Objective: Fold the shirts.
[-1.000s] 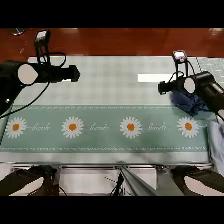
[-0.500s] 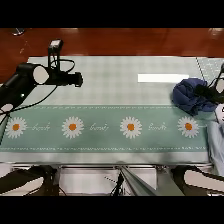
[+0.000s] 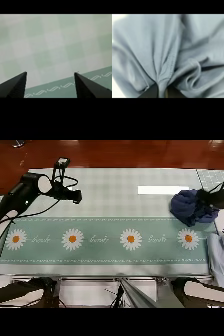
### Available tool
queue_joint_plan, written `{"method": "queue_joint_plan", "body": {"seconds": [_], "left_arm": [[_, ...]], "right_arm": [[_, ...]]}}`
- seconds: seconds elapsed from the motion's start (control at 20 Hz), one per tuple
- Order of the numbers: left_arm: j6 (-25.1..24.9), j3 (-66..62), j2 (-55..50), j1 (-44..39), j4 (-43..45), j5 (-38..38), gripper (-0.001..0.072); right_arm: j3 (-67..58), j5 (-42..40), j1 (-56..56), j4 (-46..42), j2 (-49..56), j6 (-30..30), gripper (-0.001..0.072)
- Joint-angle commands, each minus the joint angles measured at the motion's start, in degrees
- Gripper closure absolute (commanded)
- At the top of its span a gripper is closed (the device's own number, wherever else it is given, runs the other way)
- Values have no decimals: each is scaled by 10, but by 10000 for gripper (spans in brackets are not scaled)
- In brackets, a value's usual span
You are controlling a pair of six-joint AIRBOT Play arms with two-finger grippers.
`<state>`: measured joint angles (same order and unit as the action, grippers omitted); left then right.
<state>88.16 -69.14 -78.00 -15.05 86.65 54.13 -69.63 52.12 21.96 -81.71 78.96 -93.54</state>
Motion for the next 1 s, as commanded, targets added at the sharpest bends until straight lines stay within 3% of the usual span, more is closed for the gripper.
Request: {"method": "queue_joint_plan", "body": {"seconds": [0.0,0.15,0.25,0.4,0.6,0.8,0.95], "left_arm": [[-16,-36,15,7,7,114,7],[-25,2,79,4,-66,159,7],[-51,77,156,-2,-124,127,7],[-41,210,292,-6,-162,81,7],[-10,292,407,-6,-162,61,6],[14,292,435,-6,-162,43,7],[16,292,437,-5,-160,39,7]], "right_arm": [[-103,4,-17,53,-91,66,684],[-158,-14,-60,53,-191,75,685],[-192,-17,-107,53,-247,87,685],[-249,-18,-182,53,-295,99,685],[-314,13,-297,54,-302,100,685],[-303,146,-413,60,-275,100,684],[-236,183,-487,64,-254,91,685]]}}
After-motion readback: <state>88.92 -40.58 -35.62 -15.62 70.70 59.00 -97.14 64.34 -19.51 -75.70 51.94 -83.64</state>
